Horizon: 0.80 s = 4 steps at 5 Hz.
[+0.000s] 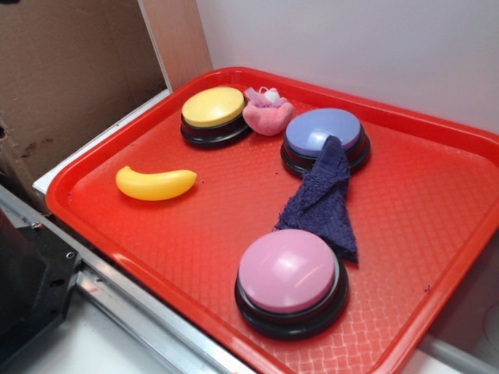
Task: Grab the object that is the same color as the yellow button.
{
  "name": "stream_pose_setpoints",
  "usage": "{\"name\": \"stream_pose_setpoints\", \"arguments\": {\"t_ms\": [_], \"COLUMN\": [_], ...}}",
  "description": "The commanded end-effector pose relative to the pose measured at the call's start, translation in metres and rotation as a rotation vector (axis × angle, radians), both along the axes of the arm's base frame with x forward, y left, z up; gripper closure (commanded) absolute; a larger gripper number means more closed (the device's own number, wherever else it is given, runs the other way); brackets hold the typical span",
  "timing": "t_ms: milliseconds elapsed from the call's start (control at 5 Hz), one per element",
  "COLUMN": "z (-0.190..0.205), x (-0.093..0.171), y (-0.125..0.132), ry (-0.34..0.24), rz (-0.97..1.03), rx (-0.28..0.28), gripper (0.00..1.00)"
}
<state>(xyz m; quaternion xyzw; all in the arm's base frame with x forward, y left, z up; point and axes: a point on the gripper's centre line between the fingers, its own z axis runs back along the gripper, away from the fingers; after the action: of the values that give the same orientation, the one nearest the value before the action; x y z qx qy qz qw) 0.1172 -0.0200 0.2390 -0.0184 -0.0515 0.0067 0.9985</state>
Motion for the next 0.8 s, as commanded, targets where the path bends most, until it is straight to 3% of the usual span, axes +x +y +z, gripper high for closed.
{"name": "stream_pose_setpoints", "arguments": {"t_ms": [0, 600], "z": [0.000, -0.032], "x": [0.000, 0.015], "y": [0.000, 0.008], "ry": [0.000, -0.034], "rz": [0.000, 0.527], "rx": [0.000, -0.084], "gripper": [0.00, 0.00]}}
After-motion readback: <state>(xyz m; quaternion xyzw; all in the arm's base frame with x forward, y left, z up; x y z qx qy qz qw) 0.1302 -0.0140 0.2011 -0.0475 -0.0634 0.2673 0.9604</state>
